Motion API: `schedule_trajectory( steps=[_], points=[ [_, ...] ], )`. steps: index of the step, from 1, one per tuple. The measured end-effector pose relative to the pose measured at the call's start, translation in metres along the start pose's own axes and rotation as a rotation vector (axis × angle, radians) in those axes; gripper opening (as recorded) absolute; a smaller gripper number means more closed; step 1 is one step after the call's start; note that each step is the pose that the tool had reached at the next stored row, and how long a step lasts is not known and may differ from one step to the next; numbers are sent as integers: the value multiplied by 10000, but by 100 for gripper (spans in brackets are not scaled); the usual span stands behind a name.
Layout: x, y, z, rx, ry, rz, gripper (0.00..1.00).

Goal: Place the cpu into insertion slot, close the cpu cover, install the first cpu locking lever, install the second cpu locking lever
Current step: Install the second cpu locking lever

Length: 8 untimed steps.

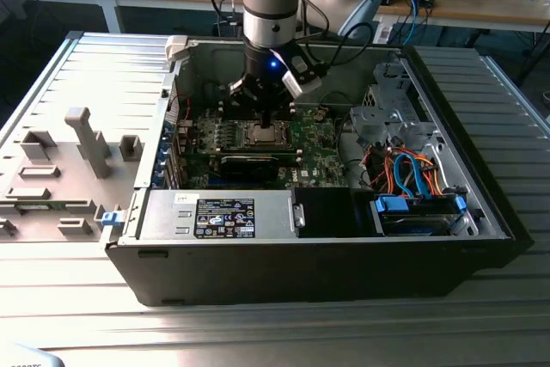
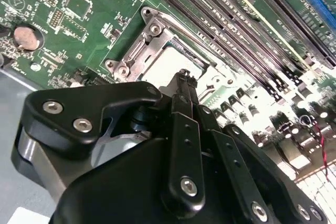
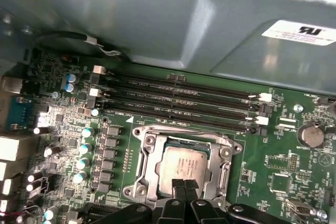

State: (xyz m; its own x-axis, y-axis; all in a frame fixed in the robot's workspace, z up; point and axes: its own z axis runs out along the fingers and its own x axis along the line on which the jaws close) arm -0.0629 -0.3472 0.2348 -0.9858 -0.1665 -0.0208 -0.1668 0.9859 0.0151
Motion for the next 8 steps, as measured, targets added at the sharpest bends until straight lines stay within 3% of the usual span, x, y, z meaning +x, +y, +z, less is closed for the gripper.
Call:
schedule_trajectory(
  steps=[8],
  points=[
    [0,0,-10,-1,0,0,11]
  ],
)
